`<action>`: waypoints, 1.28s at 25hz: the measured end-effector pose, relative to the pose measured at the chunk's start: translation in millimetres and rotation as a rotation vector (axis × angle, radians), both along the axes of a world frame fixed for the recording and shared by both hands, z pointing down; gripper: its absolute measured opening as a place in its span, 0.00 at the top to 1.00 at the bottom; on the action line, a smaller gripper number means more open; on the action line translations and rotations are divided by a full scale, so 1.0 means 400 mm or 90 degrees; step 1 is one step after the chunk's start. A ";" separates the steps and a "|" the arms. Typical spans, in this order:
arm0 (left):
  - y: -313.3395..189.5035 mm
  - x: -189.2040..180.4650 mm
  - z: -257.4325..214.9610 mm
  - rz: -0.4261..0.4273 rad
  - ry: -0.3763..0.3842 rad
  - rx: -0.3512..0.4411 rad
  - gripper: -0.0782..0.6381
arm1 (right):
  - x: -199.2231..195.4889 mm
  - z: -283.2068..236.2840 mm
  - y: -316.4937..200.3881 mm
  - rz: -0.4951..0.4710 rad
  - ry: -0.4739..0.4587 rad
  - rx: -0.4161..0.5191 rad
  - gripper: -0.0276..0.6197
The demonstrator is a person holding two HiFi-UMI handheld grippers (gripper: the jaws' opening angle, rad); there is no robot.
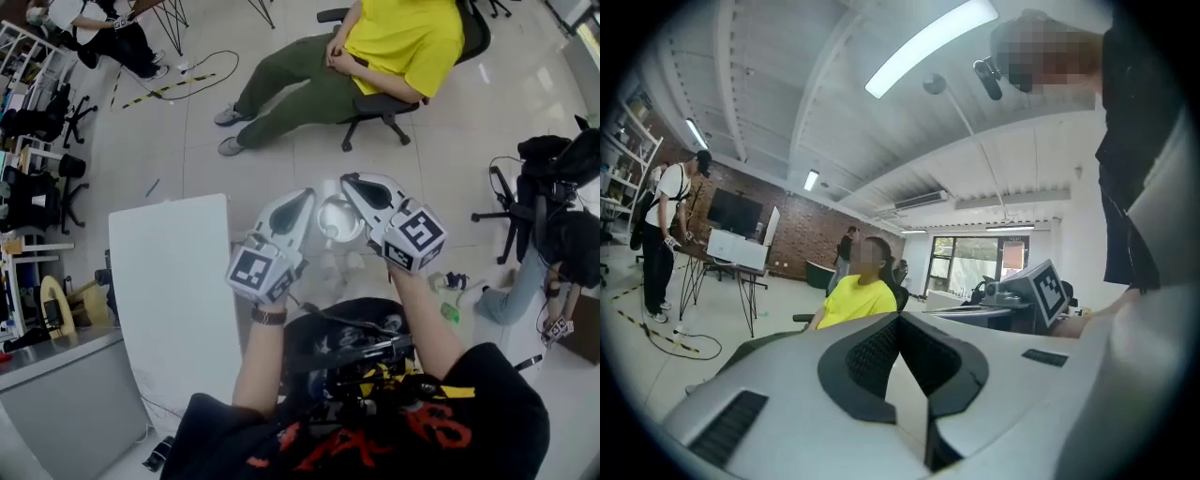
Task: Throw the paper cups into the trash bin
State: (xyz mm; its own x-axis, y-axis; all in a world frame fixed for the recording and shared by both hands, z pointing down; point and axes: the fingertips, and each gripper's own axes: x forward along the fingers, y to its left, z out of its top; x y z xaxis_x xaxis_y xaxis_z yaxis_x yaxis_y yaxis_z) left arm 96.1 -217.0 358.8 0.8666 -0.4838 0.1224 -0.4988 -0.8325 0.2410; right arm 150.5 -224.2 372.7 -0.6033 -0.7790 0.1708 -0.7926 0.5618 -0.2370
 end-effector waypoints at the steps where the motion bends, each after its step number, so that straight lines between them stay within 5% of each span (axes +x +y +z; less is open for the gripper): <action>1: 0.005 -0.007 -0.016 -0.001 0.002 0.006 0.88 | -0.008 -0.022 0.011 -0.001 -0.003 0.011 0.95; 6: -0.015 -0.016 -0.104 -0.003 0.032 0.084 0.89 | -0.015 -0.134 0.022 -0.007 0.002 0.095 0.95; 10: -0.019 -0.013 -0.131 0.008 0.035 0.094 0.88 | 0.005 -0.201 0.030 0.012 0.009 0.138 0.95; 16: -0.052 0.010 -0.160 0.027 0.028 0.105 0.88 | 0.039 -0.253 0.002 0.042 0.027 0.150 0.95; 32: -0.056 0.043 -0.206 0.009 0.056 0.120 0.88 | 0.030 -0.271 0.016 0.003 -0.005 0.149 0.95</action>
